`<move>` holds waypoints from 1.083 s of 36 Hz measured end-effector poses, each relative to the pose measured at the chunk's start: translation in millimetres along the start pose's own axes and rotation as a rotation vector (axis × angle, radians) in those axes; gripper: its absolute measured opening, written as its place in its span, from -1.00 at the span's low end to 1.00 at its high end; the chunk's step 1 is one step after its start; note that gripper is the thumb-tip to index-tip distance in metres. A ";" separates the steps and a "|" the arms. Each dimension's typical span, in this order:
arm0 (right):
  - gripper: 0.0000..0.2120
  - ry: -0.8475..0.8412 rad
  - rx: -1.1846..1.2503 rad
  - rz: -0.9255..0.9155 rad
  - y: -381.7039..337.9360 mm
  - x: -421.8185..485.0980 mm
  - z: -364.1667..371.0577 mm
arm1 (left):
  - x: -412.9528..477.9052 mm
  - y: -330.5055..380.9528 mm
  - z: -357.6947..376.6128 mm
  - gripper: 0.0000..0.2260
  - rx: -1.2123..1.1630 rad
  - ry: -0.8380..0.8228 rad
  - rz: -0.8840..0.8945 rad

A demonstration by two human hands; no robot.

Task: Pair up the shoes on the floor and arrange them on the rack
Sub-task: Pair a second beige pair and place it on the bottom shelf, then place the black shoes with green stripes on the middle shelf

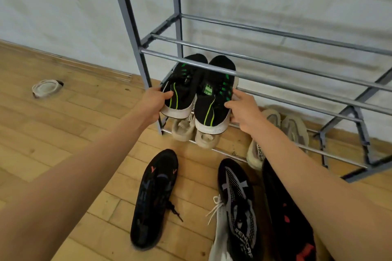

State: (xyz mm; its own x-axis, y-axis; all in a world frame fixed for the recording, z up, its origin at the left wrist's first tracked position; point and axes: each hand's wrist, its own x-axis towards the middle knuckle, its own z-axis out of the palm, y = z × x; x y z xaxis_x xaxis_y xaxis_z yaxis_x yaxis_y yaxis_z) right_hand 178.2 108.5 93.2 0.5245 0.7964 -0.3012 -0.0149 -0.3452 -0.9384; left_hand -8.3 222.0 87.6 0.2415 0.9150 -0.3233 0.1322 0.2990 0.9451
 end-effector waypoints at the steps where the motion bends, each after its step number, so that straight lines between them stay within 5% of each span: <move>1: -0.45 0.002 0.010 0.004 -0.8 1.9 1.6 | 2.8 0.2 0.0 -0.81 0.021 0.015 0.013; 11: -0.60 0.046 -0.004 0.029 7.1 14.2 8.3 | 10.0 -5.5 1.5 -0.72 0.259 0.102 0.095; 16: -0.64 0.018 -0.019 0.016 6.7 15.0 4.7 | -6.3 -8.4 6.7 -0.59 0.674 0.198 0.365; 21: -0.64 -0.003 -0.107 -0.049 8.7 6.8 0.0 | -31.8 -18.5 19.2 -0.57 0.839 0.240 0.506; 31: -0.54 -0.007 -0.670 -0.322 19.4 -31.2 -22.5 | -96.1 -37.0 52.7 -0.59 1.103 0.053 0.638; 39: -0.67 0.044 -0.882 -0.550 63.2 -125.3 -100.1 | -173.6 -70.1 112.4 -0.62 1.134 -0.224 0.910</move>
State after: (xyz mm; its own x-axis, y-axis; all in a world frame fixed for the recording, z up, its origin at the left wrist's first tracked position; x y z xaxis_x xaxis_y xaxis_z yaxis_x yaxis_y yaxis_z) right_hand 196.7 -62.8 88.6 0.3011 0.9411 0.1537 0.8541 -0.1945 -0.4825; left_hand 48.6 11.8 72.1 0.7788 0.5760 0.2484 0.4979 -0.8085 0.3138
